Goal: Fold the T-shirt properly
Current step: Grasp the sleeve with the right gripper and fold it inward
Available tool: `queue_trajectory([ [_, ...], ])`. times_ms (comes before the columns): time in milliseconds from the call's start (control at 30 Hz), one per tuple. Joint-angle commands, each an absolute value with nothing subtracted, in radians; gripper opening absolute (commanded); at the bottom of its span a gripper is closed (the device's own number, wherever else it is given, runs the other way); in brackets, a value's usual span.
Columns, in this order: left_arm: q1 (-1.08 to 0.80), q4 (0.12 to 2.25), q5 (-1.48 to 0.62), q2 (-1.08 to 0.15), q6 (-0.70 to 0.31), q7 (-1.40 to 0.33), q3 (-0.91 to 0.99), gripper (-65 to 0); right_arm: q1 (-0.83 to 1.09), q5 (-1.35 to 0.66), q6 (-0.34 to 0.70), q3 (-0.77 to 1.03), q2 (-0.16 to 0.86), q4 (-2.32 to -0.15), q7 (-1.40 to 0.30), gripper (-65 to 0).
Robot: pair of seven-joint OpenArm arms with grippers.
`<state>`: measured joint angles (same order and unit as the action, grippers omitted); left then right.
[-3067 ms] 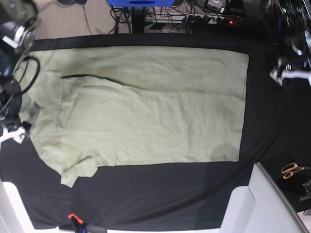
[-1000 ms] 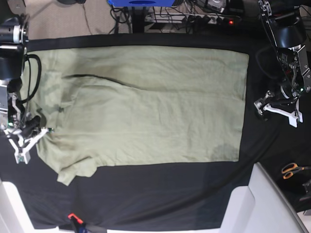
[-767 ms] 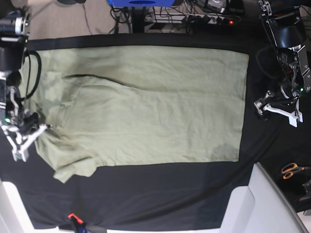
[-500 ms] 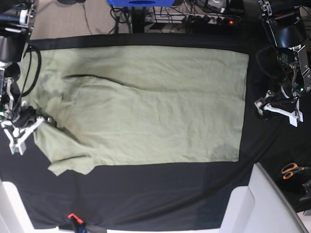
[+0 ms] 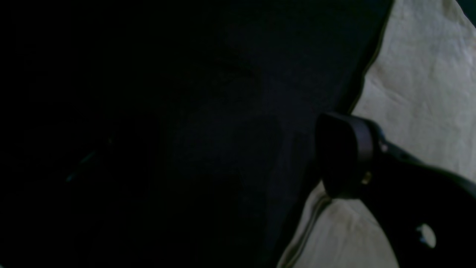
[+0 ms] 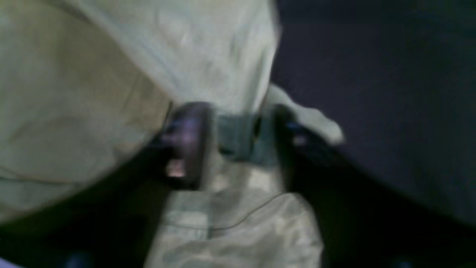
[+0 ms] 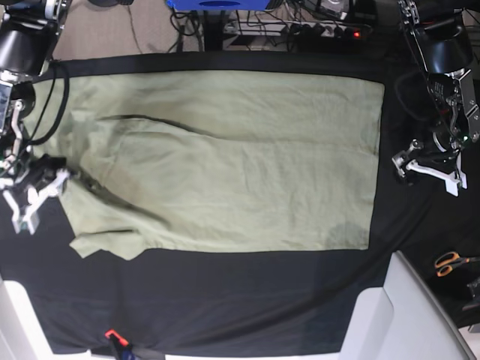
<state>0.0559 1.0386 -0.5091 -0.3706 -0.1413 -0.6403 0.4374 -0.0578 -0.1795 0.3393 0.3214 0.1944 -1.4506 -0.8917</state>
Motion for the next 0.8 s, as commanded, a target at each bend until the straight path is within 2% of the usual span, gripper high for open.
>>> queue_trajectory([
  [0,0.070,1.055,-0.518,-0.392,-0.143,-0.625,0.443,0.0,-0.082,-0.189,0.344,0.325,0.199,-1.489,-0.874,-26.4],
  [33,0.070,1.055,-0.518,-0.392,-0.143,-0.625,0.443,0.0,-0.093,-0.189,0.344,0.325,0.199,-1.494,-0.872,-23.7],
  [133,0.070,1.055,-0.518,-0.392,-0.143,-0.625,0.443,0.0,-0.173,-0.188,0.344,0.317,0.200,-1.403,-0.814,-23.1],
  [367,0.070,1.055,-0.518,-0.392,-0.143,-0.625,0.443,0.0,-0.472,-0.186,0.352,0.314,0.259,-0.751,-0.532,-23.1],
  [500,0.064,1.055,-0.518,-0.397,-0.143,-0.625,0.443,0.0,-0.587,-0.186,0.352,0.314,0.300,-0.449,-0.344,-23.1],
  [633,0.059,1.055,-0.518,-0.398,-0.143,-0.625,0.443,0.0,-0.630,-0.186,0.352,0.312,0.312,-0.311,-0.243,-23.0],
  [767,0.059,1.055,-0.518,-0.397,-0.143,-0.625,0.443,0.0,-0.625,-0.186,0.352,0.312,0.305,-0.288,-0.237,-23.0],
])
